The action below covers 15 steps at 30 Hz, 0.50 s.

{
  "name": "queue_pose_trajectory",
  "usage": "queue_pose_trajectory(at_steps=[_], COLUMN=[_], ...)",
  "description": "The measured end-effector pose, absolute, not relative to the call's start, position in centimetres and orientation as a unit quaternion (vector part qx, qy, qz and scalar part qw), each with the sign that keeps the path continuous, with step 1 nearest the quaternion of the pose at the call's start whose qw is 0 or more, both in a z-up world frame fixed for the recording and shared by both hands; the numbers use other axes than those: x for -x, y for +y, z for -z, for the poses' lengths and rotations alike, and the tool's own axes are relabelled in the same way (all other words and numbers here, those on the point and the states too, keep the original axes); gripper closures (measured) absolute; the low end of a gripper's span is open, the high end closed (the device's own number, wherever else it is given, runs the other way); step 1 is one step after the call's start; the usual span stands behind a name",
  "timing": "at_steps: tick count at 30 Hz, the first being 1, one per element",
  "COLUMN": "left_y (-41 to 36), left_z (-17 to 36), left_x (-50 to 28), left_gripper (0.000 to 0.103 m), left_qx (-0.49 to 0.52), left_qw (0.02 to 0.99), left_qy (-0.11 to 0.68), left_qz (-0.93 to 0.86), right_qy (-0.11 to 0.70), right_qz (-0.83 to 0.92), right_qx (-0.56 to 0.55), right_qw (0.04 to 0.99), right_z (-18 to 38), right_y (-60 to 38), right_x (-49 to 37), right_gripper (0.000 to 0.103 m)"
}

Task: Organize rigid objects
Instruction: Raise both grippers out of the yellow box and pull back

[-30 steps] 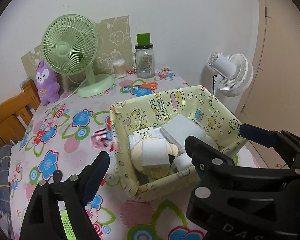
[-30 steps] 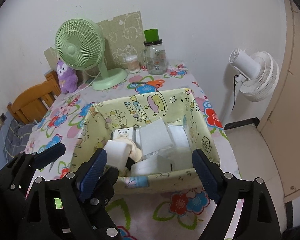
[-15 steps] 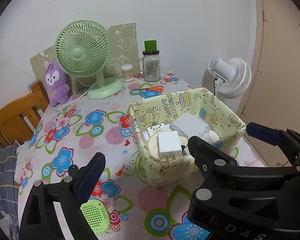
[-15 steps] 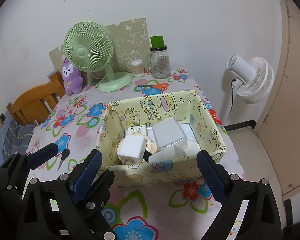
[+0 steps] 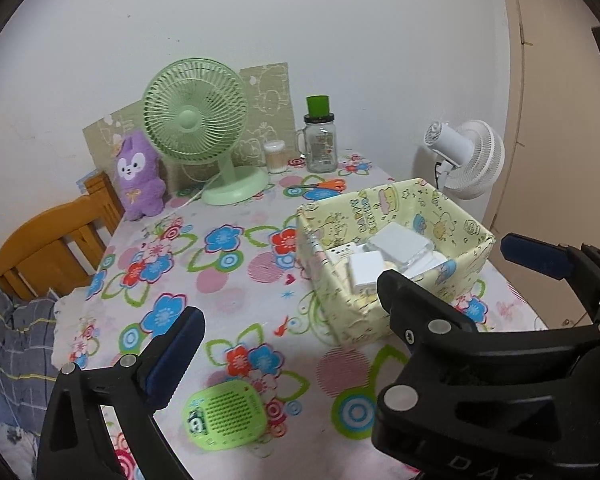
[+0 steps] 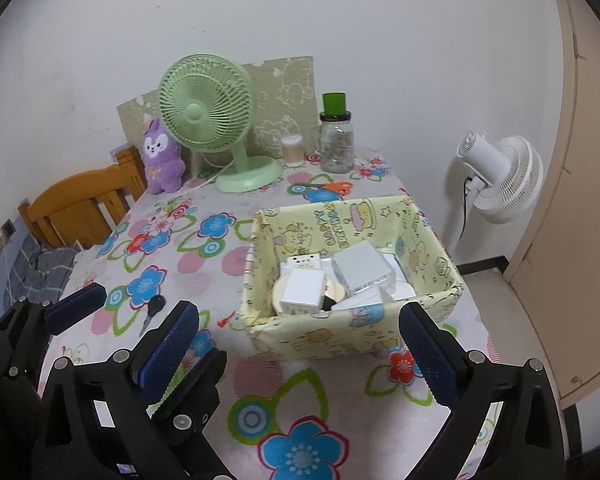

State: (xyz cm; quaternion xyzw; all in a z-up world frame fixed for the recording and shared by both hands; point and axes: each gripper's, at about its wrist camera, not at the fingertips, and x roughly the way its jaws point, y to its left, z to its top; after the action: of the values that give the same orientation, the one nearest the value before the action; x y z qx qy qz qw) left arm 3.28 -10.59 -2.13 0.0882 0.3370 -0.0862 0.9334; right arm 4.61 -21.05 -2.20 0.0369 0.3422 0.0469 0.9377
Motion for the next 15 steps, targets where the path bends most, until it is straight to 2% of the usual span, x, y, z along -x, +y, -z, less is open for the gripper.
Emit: queue_pose_trajectory(at_steps=[15], left_y=[-6.5], left_z=[2.6], left_x=[-1.8], left_gripper=[0.001], left_qx=[-0.081], left_qw=[0.936], left_qy=[0.335], left_qz=[0.068], right_qy=[0.339], right_qz=[-0.059], right_qx=[-0.024], right_qw=[0.938], right_z=[2.5], right_y=[-16.7], right_x=[-3.5], right_gripper=[0.001])
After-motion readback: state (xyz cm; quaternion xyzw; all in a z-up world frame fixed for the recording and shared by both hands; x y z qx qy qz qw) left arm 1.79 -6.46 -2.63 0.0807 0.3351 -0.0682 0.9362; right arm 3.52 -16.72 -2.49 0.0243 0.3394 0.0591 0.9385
